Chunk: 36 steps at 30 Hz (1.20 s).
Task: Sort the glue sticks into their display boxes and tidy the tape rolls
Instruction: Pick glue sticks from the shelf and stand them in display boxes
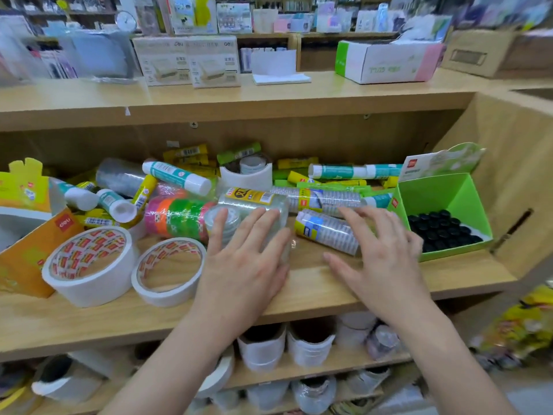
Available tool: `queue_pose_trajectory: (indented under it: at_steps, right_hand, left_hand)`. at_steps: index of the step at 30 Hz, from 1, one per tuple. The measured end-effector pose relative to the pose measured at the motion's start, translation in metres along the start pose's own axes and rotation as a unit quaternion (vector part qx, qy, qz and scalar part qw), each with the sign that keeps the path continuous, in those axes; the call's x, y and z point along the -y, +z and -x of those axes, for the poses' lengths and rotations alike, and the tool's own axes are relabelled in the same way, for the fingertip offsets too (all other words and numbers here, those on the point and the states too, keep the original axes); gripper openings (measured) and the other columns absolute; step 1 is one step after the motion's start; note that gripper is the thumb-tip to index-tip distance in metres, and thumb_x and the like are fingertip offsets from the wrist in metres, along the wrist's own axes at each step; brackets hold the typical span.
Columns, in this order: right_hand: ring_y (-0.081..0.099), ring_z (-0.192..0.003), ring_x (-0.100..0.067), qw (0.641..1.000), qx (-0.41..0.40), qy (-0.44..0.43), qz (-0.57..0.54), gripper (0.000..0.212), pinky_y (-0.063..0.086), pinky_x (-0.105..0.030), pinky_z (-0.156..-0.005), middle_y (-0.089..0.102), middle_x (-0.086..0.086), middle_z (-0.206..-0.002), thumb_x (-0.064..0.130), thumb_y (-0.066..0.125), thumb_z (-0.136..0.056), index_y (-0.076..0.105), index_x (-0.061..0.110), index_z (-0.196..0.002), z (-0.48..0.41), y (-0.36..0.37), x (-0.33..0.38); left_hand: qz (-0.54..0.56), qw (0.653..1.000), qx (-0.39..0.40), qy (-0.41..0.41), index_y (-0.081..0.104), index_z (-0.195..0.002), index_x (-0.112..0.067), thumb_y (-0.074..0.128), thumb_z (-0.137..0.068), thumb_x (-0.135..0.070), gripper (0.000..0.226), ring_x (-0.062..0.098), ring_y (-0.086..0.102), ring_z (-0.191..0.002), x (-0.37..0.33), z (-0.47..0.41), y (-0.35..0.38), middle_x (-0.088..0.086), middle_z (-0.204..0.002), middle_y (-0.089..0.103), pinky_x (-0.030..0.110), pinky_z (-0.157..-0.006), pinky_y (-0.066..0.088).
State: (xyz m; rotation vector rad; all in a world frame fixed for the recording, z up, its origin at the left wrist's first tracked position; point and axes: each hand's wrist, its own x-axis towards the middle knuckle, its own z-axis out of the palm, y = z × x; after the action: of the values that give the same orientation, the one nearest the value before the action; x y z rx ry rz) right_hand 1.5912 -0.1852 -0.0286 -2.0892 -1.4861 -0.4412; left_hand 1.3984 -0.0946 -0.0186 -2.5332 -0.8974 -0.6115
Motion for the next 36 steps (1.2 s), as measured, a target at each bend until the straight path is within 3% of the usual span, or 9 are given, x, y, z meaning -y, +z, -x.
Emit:
queue_pose_trajectory:
  at_steps: [3,9,14,19,23,25,27,30,36]
  right_hand:
    - [0.040,-0.128,-0.023,0.999,0.038,0.016,0.011,0.055,0.033,-0.048,-0.095,0.051,-0.001,-0.132,0.058,0.046,-0.084,0.052,0.029,-0.131,0.002,0.007,-0.008]
    - [0.040,-0.131,-0.016,0.998,0.027,-0.009,-0.057,0.046,0.026,-0.044,-0.099,0.057,0.008,-0.128,0.035,0.063,-0.087,0.052,0.029,-0.131,0.002,0.006,-0.009]
    - [0.045,-0.131,-0.012,0.992,-0.015,-0.058,-0.115,0.057,0.032,-0.041,-0.099,0.056,0.010,-0.131,0.019,0.076,-0.079,0.051,0.027,-0.130,0.003,0.004,-0.010]
    - [0.046,-0.128,-0.009,0.974,-0.040,-0.119,-0.190,0.079,0.032,-0.031,-0.108,0.048,0.011,-0.136,0.004,0.075,-0.072,0.039,0.017,-0.141,0.006,-0.005,-0.014]
    - [0.037,-0.139,-0.014,0.969,-0.016,-0.142,-0.200,0.092,0.037,-0.041,-0.109,0.042,-0.002,-0.149,0.017,0.078,-0.074,0.024,0.017,-0.149,0.004,-0.005,-0.015]
    - [0.030,-0.143,-0.018,0.971,0.007,-0.145,-0.188,0.094,0.037,-0.048,-0.109,0.036,-0.006,-0.152,0.019,0.075,-0.077,0.019,0.018,-0.151,0.003,-0.005,-0.019]
    - [0.036,-0.140,-0.026,0.979,0.027,-0.146,-0.143,0.087,0.040,-0.051,-0.106,0.040,-0.012,-0.149,0.018,0.071,-0.080,0.020,0.017,-0.151,-0.001,-0.003,-0.024]
    - [0.052,-0.122,-0.039,0.987,0.046,-0.142,-0.052,0.080,0.048,-0.051,-0.096,0.053,-0.022,-0.134,0.012,0.070,-0.074,0.030,0.014,-0.144,-0.013,0.005,-0.028]
    - [0.065,-0.069,-0.035,0.992,0.017,-0.126,0.016,0.065,0.051,-0.039,-0.058,0.064,-0.015,-0.103,-0.001,0.061,-0.064,0.053,0.012,-0.127,-0.030,0.011,-0.032]
  left_hand:
    - [-0.003,1.000,0.004,-0.021,0.061,-0.121,-0.018,0.059,-0.076,-0.025,0.045,0.023,0.047,-0.132,0.000,0.000,-0.002,0.005,-0.139,0.052,0.058,-0.113,0.018]
    - [0.006,1.000,0.010,-0.021,0.060,-0.125,-0.017,0.058,-0.075,-0.024,0.050,0.024,0.044,-0.134,-0.001,-0.001,-0.007,0.007,-0.141,0.050,0.060,-0.112,0.017]
    - [0.064,0.993,-0.036,0.091,0.055,-0.129,-0.007,0.046,-0.082,-0.019,0.050,0.031,0.048,-0.129,-0.027,-0.022,-0.006,0.014,-0.139,0.052,0.046,-0.106,0.039]
    - [0.093,0.991,-0.057,0.080,0.049,-0.133,-0.006,0.040,-0.090,-0.017,0.045,0.029,0.062,-0.105,-0.057,-0.049,0.008,0.010,-0.118,0.064,0.039,-0.083,0.053]
    - [0.108,0.993,-0.051,-0.014,0.036,-0.136,-0.025,0.058,-0.078,-0.025,0.062,0.024,0.061,-0.078,-0.054,-0.052,0.004,0.002,-0.093,0.059,0.035,-0.048,0.049]
    - [0.136,0.985,-0.071,-0.082,0.036,-0.137,-0.031,0.055,-0.079,-0.034,0.061,0.023,0.060,-0.070,-0.048,-0.049,-0.006,0.000,-0.091,0.058,0.034,-0.040,0.046]
    - [0.120,0.982,-0.099,-0.106,0.042,-0.133,-0.028,0.054,-0.079,-0.038,0.056,0.024,0.061,-0.071,-0.041,-0.044,-0.010,-0.001,-0.092,0.061,0.035,-0.054,0.046]
    - [0.053,0.983,-0.106,-0.137,0.056,-0.126,-0.023,0.057,-0.078,-0.048,0.054,0.021,0.060,-0.092,-0.036,-0.039,-0.009,-0.002,-0.105,0.064,0.035,-0.075,0.036]
    - [0.083,0.969,-0.134,-0.188,0.058,-0.124,-0.019,0.059,-0.074,-0.056,0.062,0.019,0.050,-0.109,-0.036,-0.034,-0.003,0.001,-0.116,0.061,0.033,-0.088,0.033]
